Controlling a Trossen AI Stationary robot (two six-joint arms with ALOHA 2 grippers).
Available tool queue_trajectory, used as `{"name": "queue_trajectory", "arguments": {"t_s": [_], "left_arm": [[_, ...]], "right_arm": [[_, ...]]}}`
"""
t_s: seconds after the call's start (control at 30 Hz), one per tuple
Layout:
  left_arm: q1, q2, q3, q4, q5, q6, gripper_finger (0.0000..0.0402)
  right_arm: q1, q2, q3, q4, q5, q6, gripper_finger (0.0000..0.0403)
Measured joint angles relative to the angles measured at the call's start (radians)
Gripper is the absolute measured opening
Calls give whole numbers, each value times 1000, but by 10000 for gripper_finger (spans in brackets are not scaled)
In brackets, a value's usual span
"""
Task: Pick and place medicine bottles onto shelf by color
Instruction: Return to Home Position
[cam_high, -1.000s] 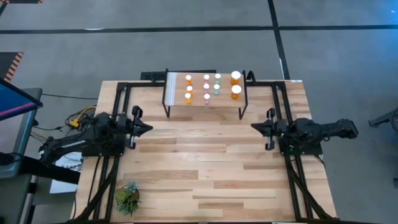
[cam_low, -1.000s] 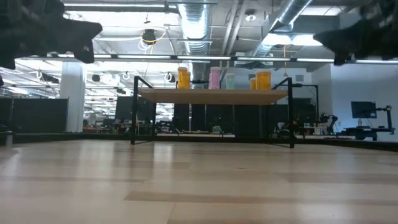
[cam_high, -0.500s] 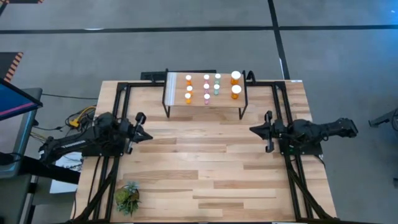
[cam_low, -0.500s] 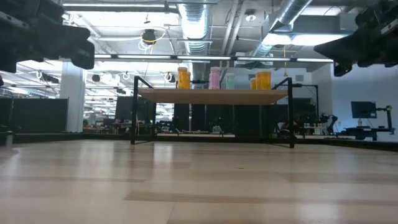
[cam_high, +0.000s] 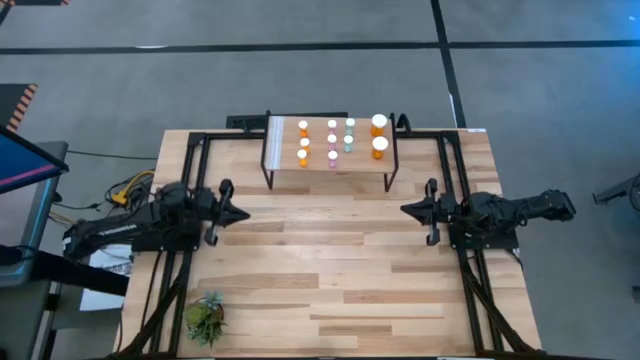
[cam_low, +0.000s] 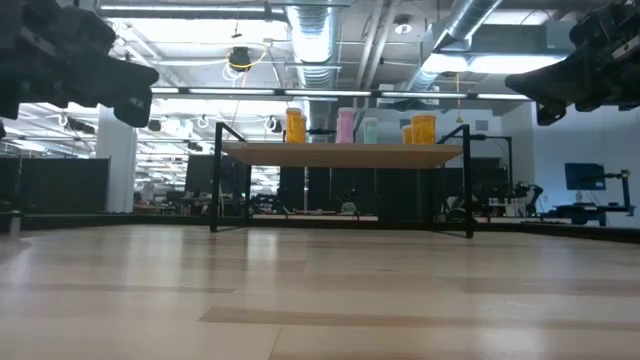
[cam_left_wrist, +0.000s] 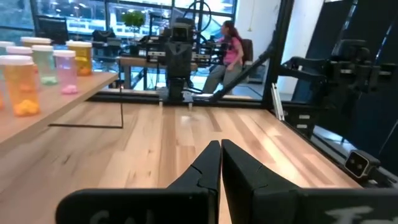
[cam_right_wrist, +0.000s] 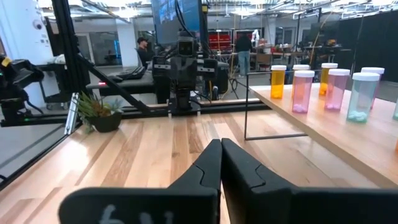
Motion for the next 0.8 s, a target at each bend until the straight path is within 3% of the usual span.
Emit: {"name": "queue_trajectory", "arguments": {"t_s": [0.23, 0.4, 0.67, 0.8], "left_arm": [[-141, 0, 0, 2, -166, 59, 0], [-174, -1, 3, 26, -244, 22, 0], [-174, -15, 96, -120, -174, 90, 0], [-179, -79, 44, -80, -247, 49, 0]], "right_arm": [[0, 0, 0, -3, 0, 0, 29], [0, 0, -1, -3, 0, 0, 28], [0, 0, -1, -4, 1, 0, 28], [0, 0, -1, -4, 2, 0, 29]]}}
